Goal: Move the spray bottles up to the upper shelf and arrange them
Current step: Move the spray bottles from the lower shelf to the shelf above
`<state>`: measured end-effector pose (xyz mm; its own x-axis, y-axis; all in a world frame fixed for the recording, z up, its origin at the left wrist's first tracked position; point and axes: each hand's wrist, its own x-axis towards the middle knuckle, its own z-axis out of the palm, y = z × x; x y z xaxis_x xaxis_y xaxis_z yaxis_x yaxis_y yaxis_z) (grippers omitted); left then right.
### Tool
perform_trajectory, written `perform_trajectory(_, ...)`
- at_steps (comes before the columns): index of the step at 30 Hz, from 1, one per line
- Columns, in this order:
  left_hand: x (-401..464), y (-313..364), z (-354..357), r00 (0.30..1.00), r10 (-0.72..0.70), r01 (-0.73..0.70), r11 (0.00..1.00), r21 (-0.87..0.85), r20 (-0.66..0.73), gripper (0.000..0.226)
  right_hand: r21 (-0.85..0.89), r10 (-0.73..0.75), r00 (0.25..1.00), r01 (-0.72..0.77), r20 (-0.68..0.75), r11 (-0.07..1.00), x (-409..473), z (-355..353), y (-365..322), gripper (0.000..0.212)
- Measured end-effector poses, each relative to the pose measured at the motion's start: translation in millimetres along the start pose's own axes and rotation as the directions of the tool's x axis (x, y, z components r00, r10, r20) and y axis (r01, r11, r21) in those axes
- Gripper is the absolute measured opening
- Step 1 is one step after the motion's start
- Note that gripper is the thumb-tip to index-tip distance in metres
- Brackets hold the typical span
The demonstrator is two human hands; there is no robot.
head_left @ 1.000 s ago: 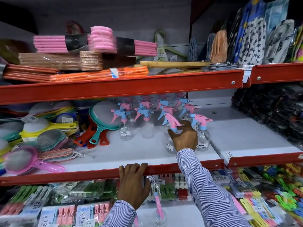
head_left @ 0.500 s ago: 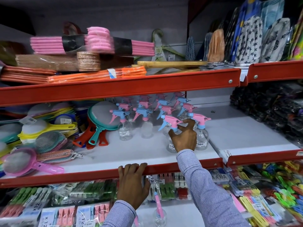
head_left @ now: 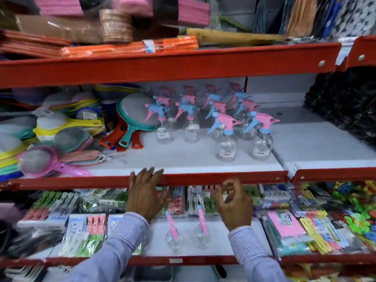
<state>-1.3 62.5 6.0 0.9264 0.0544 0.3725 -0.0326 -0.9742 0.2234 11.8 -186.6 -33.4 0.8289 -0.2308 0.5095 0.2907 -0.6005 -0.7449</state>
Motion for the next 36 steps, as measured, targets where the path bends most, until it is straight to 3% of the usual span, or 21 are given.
perform_trajectory(2, -1.4, -5.6, -1.1, 1.000, 0.019, -0.019, 1.000, 0.008, 0.019, 0.062, -0.128, 0.158, 0.958, -0.131, 0.239, 0.983, -23.7, 24.2, 16.8, 0.022)
perform_trajectory(4, -1.7, -5.2, -1.7, 1.000, 0.025, -0.025, 1.000, -0.004, 0.007, 0.058, -0.314, 0.332, 0.830, -0.202, 0.449, 0.928, -36.5, 48.8, 30.9, 0.047)
perform_trajectory(7, -1.0, -2.1, -4.3, 1.000, 0.002, -0.001, 1.000, -0.032, 0.009, 0.055, -0.483, 0.491, 0.667, -0.218, 0.560, 0.848, -46.4, 75.7, 40.4, 0.073)
perform_trajectory(10, -2.0, -2.7, -7.2, 1.000, 0.006, -0.006, 0.999, -0.036, 0.025, 0.056, -0.556, 0.544, 0.603, -0.191, 0.584, 0.809, -48.8, 88.9, 43.2, 0.066)
perform_trajectory(13, -4.3, -4.4, -9.0, 0.999, 0.021, -0.020, 0.999, -0.047, 0.025, 0.056, -0.561, 0.543, 0.634, -0.201, 0.550, 0.803, -43.1, 89.7, 41.5, 0.044)
perform_trajectory(20, -4.0, -6.2, -6.6, 1.000, 0.029, -0.028, 0.997, -0.076, 0.002, 0.051, -0.492, 0.434, 0.726, -0.152, 0.534, 0.857, -6.9, 19.1, -23.1, 0.042)
perform_trajectory(24, -0.3, -6.8, -4.7, 0.999, 0.037, -0.037, 0.998, -0.058, -0.002, 0.051, -0.290, 0.302, 0.807, -0.169, 0.508, 0.942, 14.9, -48.6, -78.5, 0.033)
perform_trajectory(27, 1.1, -9.3, -3.7, 0.998, 0.055, -0.055, 0.998, -0.042, -0.009, 0.048, -0.148, 0.149, 0.895, -0.094, 0.420, 0.985, 38.7, -76.7, -121.0, 0.031)
perform_trajectory(31, 1.8, -11.2, -3.0, 0.999, 0.050, -0.050, 0.997, -0.052, -0.010, 0.047, -0.018, 0.047, 0.953, -0.044, 0.298, 0.999, 79.3, -67.0, -153.3, 0.025)
perform_trajectory(36, 3.3, -12.7, -3.8, 0.998, 0.062, -0.061, 0.998, -0.032, 0.013, 0.050, -0.134, 0.083, 0.952, -0.045, 0.295, 0.990, 127.6, -9.3, -156.3, 0.035)
